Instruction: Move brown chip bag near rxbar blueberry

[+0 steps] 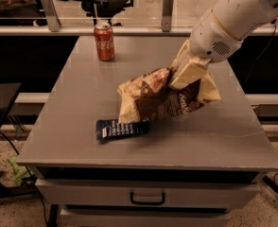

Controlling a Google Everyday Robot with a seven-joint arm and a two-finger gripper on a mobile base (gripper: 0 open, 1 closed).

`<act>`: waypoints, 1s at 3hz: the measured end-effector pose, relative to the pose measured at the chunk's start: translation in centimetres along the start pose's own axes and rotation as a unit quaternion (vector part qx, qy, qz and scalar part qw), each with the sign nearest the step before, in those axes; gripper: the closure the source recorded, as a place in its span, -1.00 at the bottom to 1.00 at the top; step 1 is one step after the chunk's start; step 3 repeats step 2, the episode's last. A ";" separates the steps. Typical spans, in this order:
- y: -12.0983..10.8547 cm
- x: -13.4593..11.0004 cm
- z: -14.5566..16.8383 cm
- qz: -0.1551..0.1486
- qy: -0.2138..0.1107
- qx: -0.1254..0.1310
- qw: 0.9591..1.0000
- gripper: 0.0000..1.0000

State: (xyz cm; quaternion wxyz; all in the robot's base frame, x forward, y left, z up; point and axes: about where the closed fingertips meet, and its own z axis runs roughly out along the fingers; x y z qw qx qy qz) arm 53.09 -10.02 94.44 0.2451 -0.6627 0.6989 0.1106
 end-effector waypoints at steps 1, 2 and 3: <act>0.0 -0.1 0.0 -0.001 0.000 0.000 1.000 -0.87; 0.1 -0.2 0.0 -0.002 0.000 0.001 1.000 -1.00; 0.1 -0.2 0.0 -0.002 0.000 0.001 1.000 -1.00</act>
Offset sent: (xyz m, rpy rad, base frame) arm -0.0003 0.0010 0.0003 -0.0001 -0.0014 0.0012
